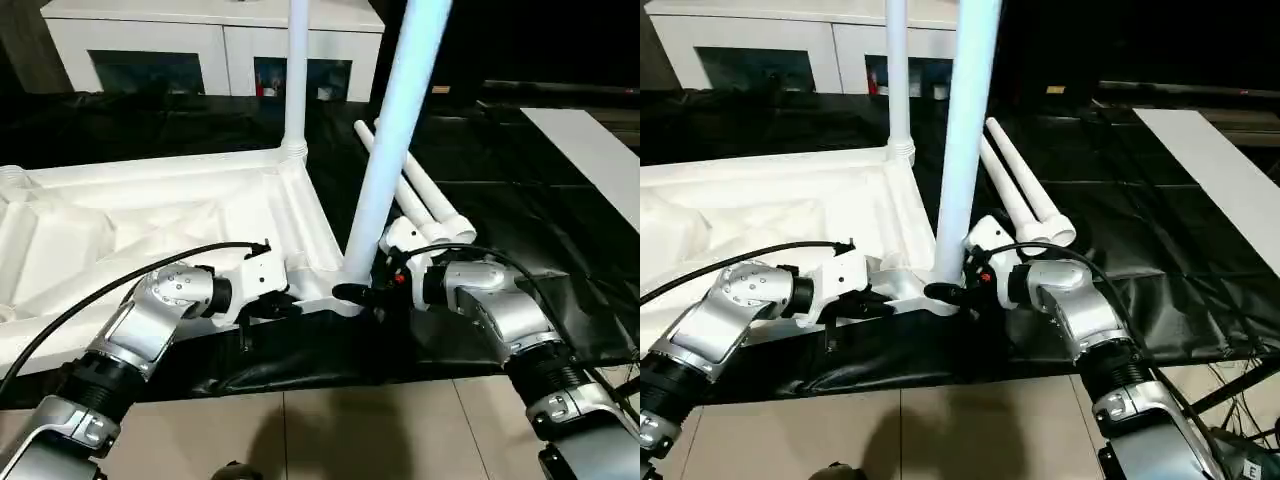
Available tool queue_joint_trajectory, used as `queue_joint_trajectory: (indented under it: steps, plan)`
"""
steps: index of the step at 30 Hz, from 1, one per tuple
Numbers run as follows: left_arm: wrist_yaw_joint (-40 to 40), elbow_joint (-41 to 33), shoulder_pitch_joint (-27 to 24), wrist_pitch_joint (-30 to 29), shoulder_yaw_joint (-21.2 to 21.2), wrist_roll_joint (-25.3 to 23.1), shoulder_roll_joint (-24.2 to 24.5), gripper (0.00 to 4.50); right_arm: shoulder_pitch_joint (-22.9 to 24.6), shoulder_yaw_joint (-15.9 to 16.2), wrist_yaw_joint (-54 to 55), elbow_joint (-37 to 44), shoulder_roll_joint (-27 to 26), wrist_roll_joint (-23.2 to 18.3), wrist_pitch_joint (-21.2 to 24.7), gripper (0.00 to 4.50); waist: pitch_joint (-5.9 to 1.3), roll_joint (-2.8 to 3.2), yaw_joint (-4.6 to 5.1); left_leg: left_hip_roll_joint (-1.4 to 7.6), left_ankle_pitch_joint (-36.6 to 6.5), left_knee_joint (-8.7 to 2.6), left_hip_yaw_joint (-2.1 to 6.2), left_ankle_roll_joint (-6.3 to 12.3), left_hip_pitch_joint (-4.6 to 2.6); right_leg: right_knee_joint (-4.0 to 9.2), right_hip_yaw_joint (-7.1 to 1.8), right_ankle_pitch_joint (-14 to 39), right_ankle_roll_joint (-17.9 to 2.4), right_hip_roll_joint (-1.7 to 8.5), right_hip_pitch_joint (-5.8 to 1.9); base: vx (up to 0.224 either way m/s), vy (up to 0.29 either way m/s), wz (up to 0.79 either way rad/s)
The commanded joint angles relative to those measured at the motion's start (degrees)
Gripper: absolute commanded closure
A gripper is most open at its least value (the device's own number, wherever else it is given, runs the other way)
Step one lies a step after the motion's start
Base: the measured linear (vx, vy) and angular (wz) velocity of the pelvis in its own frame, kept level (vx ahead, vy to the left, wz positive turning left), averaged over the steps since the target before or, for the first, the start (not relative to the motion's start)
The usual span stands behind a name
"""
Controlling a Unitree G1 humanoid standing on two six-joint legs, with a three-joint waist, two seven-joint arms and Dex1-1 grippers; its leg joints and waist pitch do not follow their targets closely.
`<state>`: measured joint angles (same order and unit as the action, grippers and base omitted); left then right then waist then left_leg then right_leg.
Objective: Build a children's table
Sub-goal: Rotate leg to tighten
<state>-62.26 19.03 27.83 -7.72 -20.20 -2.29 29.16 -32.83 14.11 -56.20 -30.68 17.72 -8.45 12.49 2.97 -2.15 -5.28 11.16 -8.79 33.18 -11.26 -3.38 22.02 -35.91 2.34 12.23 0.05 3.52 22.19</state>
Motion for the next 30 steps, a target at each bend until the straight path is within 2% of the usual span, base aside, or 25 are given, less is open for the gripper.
queue_joint_trajectory:
  steps: [1, 8, 10, 12, 14, 16, 17, 18, 19, 20, 21, 22, 23, 25, 26, 27, 29, 30]
  plan:
    - [-1.3, -0.1, -0.5, 1.0, -0.9, -0.4, 0.3, 4.5, -0.5, 0.3, 0.2, -2.0, 0.9, 1.7, -0.3, 1.78, -3.73, 0.35, 0.06, 2.43, -11.9, -3.48, 1.03, 0.21, -1.61, 3.8, -2.42, 3.7, -13.1, 4.32, -1.92, 0.0, 0.0, 0.0]
    - [-0.8, -0.1, -0.7, 0.7, -1.0, -0.7, 0.2, 4.5, -1.0, -0.1, 1.9, -3.6, 0.1, 2.2, -0.7, 1.87, -3.76, 0.29, 0.12, 2.39, -11.5, -3.42, 1.03, 0.47, -1.57, 3.72, -2.4, 3.4, -13.4, 4.29, -1.96, 0.0, 0.0, 0.0]
    - [3.6, 1.6, 0.4, -0.8, -0.9, -3.1, -0.7, 4.5, -1.6, -1.4, 6.6, -5.4, -1.8, 2.6, 0.0, 1.87, -3.57, 0.33, 0.34, 2.39, -12.5, -3.57, 1.07, 0.1, -1.6, 3.89, -2.42, 4.9, -13.3, 4.3, -1.78, 0.0, 0.0, 0.0]
    - [7.6, 3.7, 1.9, -3.0, 0.1, -3.4, -3.3, 4.5, -2.4, -3.9, 14.5, -7.3, -4.8, 2.5, 1.4, 1.87, -3.42, 0.21, 0.54, 2.4, -14.5, -3.68, 1.03, -0.96, -1.78, 4.17, -2.52, 8.3, -12.8, 4.29, -1.57, 0.0, 0.0, 0.0]
    - [11.0, 5.6, 3.4, -5.2, 0.9, -3.3, -6.0, 4.5, -3.2, -6.5, 23.1, -9.4, -8.0, 2.2, 2.6, 1.87, -3.29, 0.34, 0.65, 2.38, -17.4, -3.95, 1.35, -2.86, -2.11, 4.64, -2.49, 14.5, -11.8, 4.55, -1.28, 0.0, 0.0, 0.0]
    - [16.3, 9.7, 6.2, -7.4, 1.6, -3.8, -9.9, 4.5, -4.4, -9.8, 33.2, -13.0, -11.8, 1.2, 3.6, 1.87, -3.23, 0.43, 0.88, 2.33, -19.3, -4.14, 1.6, -4.15, -2.15, 4.87, -2.49, 17.6, -10.7, 4.66, -1.04, 0.0, 0.0, 0.0]
    - [18.2, 11.3, 7.2, -7.9, 1.9, -3.9, -11.4, 4.5, -4.9, -10.9, 36.5, -14.2, -13.2, 0.8, 3.8, 1.87, -3.04, 0.24, 1.16, 2.28, -20.6, -4.22, 1.58, -4.67, -2.2, 5.17, -2.55, 19.3, -10.1, 4.66, -0.81, 0.0, 0.0, 0.0]
    - [22.3, 14.3, 8.9, -8.4, 2.6, -4.3, -13.8, 4.5, -5.8, -13.0, 42.0, -16.3, -15.4, -0.4, 3.7, 1.88, -3.13, 0.31, 1.14, 2.27, -22.0, -4.15, 1.68, -4.93, -2.52, 5.38, -2.54, 20.4, -9.5, 4.71, -0.57, 0.0, 0.0, 0.0]
    - [22.6, 14.5, 9.1, -8.4, 2.6, -4.3, -14.0, 4.5, -5.9, -13.2, 42.4, -16.6, -15.6, -0.6, 3.7, 1.88, -3.08, 0.28, 1.16, 2.22, -22.6, -4.11, 1.61, -4.89, -2.69, 5.51, -2.59, 20.8, -9.3, 4.72, -0.35, 0.0, 0.0, 0.0]
    - [27.3, 18.2, 11.5, -8.5, 3.4, -4.6, -16.9, 4.5, -7.4, -16.4, 48.3, -19.5, -18.3, -3.2, 3.1, 1.88, -3.16, 0.23, 1.05, 2.16, -23.2, -3.97, 1.6, -4.65, -2.87, 5.72, -2.67, 21.0, -8.9, 4.78, -0.17, 0.0, 0.0, 0.0]
    - [30.2, 20.8, 13.3, -7.7, 3.6, -4.9, -18.8, 4.5, -8.6, -18.6, 52.5, -21.7, -20.1, -5.1, 2.3, 1.88, -3.27, 0.55, 0.96, 2.09, -23.5, -3.93, 1.61, -4.51, -3.01, 5.81, -2.75, 21.0, -8.7, 4.9, 0.08, 0.0, 0.0, 0.0]
    - [31.6, 22.2, 14.2, -7.1, 3.7, -5.1, -19.8, 4.5, -9.3, -19.7, 54.6, -23.0, -21.0, -5.9, 1.9, 1.88, -3.26, 0.43, 0.84, 2.13, -23.7, -3.93, 1.63, -4.66, -3.15, 5.91, -2.66, 20.8, -8.5, 4.8, 0.12, 0.0, 0.0, 0.0]
    - [32.2, 23.6, 15.2, -5.5, 3.5, -5.3, -20.9, 4.5, -10.1, -21.0, 57.0, -24.5, -21.9, -6.9, 1.0, 1.88, -3.32, 0.34, 0.83, 2.04, -23.4, -4.03, 1.61, -4.56, -2.91, 5.72, -2.61, 19.1, -8.2, 4.67, -0.06, 0.0, 0.0, 0.0]
    - [32.8, 25.2, 16.2, -3.6, 3.1, -5.8, -22.1, 4.5, -11.0, -22.0, 59.5, -26.1, -22.6, -6.8, -0.4, 1.9, -3.4, 0.28, 0.7, 2.07, -22.1, -4.25, 1.68, -3.87, -2.39, 5.49, -2.41, 16.4, -7.9, 4.72, -0.5, 0.0, 0.0, 0.0]
    - [33.2, 26.1, 16.8, -3.1, 3.2, -6.2, -22.7, 4.5, -11.4, -22.4, 60.6, -26.7, -23.0, -6.1, -1.0, 1.91, -3.45, 0.29, 0.65, 2.03, -21.8, -4.24, 1.61, -3.42, -2.36, 5.45, -2.39, 15.6, -7.9, 4.82, -0.51, 0.0, 0.0, 0.0]
    - [32.7, 26.4, 16.9, -2.7, 3.0, -6.4, -22.8, 4.5, -11.7, -22.6, 61.4, -26.9, -22.8, -5.1, -1.7, 1.91, -3.45, 0.58, 0.67, 1.98, -21.7, -4.23, 1.61, -3.32, -2.34, 5.43, -2.42, 15.3, -8.0, 4.81, -0.47, 0.0, 0.0, 0.0]
    - [31.5, 27.0, 16.8, -0.9, 2.0, -7.2, -22.2, 4.5, -12.2, -23.2, 61.4, -27.1, -22.4, -4.5, -3.0, 1.91, -3.53, 0.35, 0.61, 2.0, -21.1, -4.29, 1.59, -2.68, -2.14, 5.4, -2.4, 14.3, -8.1, 4.87, -0.72, 0.0, 0.0, 0.0]
    - [31.3, 27.1, 16.7, -0.8, 1.9, -7.3, -22.1, 4.5, -12.3, -23.4, 61.2, -27.0, -22.4, -4.6, -3.3, 1.91, -3.54, 0.66, 0.6, 2.02, -21.0, -4.3, 1.63, -2.64, -2.1, 5.36, -2.43, 14.0, -8.1, 4.91, -0.75, 0.0, 0.0, 0.0]
